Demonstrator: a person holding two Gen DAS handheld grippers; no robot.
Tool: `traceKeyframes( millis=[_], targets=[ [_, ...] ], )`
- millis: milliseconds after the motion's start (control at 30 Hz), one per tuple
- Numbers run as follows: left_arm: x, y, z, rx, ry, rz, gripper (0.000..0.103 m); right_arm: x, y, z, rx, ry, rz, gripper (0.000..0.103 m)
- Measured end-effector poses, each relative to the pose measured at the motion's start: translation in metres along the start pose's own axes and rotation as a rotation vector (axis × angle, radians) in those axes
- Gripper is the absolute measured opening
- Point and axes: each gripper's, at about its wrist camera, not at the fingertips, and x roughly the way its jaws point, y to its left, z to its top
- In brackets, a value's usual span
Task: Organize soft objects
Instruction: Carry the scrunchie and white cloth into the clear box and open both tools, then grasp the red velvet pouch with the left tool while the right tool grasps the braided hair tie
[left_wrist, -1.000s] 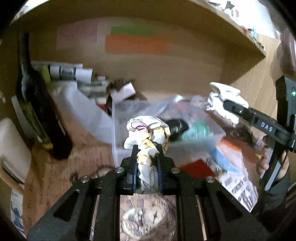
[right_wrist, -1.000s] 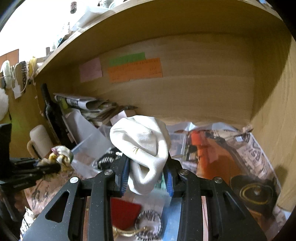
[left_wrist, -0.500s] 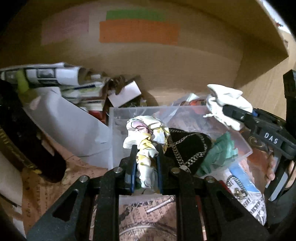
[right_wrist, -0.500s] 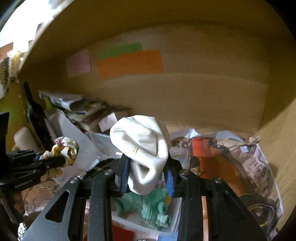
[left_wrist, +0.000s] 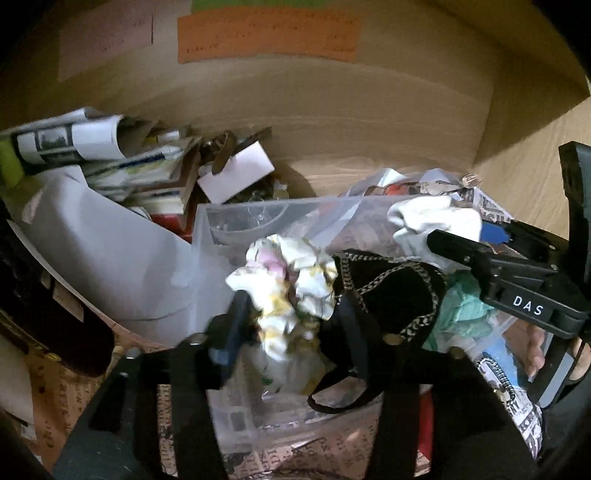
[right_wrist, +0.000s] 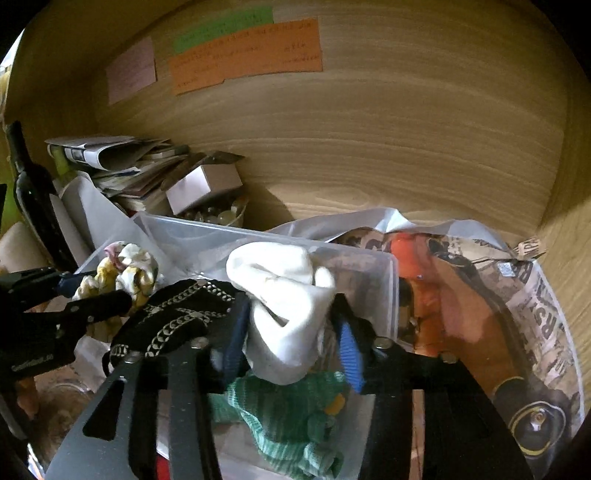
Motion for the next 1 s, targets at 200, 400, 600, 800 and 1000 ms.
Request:
traceKeyframes(
  millis=[200, 400, 600, 800, 1000],
  targets=[
    [-0.022, -0.002, 0.002, -0.002, -0.046, -0.015, 0.066, -0.016, 0.001, 0.006, -0.008, -0.019, -0.026, 0.064],
    [-0.058, -0.007, -0.001, -0.008, -0.114, -0.026, 0.085, -0.056, 0.007, 0.010, -0.035, -0.115, -0.039, 0.077],
    [-0.080, -0.026, -0.013, 0.020, -0.147, -0.043, 0.099, -0.095, 0.008, -0.004, -0.061, -0.179, -0.049, 0.084],
    [-0.073, -0.056, -0.033, 0.057, -0.088, -0.112, 0.101, -0.118, 0.000, -0.032, -0.057, -0.173, -0.081, 0.084],
    [-0.040, -0.086, -0.051, 0.080, 0.023, -0.167, 0.101, -0.119, -0.014, -0.063, -0.017, -0.103, -0.104, 0.084]
  ],
)
